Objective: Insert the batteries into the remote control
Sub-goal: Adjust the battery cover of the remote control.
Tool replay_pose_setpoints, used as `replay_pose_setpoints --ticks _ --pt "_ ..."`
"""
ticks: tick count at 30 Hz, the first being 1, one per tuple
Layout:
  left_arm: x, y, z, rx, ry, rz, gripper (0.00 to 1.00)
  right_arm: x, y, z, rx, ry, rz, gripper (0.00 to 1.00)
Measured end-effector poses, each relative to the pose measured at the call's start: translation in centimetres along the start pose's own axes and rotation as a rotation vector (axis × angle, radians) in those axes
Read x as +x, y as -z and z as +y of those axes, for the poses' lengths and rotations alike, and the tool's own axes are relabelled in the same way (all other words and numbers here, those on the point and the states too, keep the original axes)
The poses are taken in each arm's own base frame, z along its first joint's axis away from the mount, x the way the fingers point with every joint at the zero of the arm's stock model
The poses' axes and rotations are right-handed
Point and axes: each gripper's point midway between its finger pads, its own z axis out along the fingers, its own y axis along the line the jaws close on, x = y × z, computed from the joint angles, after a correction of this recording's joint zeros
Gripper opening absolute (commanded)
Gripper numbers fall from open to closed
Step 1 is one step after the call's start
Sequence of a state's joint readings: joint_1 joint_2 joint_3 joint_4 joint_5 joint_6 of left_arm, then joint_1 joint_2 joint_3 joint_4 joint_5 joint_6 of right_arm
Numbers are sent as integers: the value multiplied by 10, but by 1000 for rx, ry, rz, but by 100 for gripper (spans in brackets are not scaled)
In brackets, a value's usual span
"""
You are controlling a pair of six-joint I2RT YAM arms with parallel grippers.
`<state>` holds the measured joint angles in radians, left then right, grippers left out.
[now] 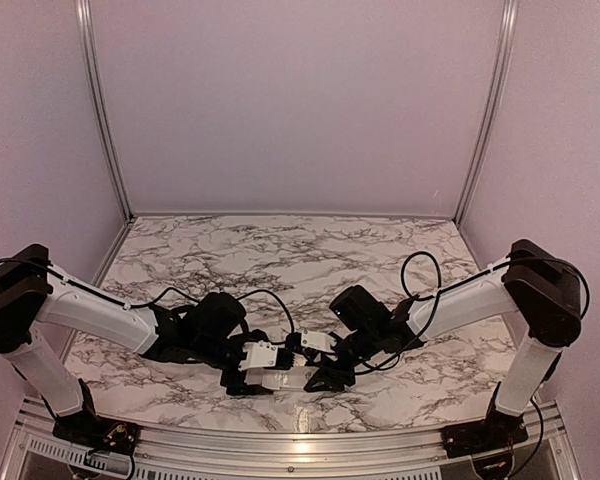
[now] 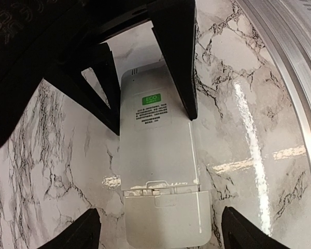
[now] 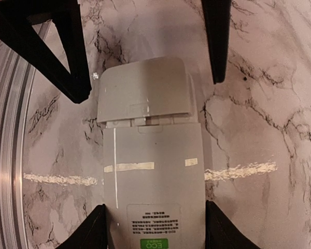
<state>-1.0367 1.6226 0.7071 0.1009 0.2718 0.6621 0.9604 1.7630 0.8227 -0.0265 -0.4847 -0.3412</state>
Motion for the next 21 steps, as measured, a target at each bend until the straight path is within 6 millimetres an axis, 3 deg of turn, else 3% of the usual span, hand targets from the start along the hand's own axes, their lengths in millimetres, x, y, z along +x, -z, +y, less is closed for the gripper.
replay_pose_setpoints --ticks 21 --pt "10 -14 -10 33 22 39 71 -2 -3 2 3 12 5 31"
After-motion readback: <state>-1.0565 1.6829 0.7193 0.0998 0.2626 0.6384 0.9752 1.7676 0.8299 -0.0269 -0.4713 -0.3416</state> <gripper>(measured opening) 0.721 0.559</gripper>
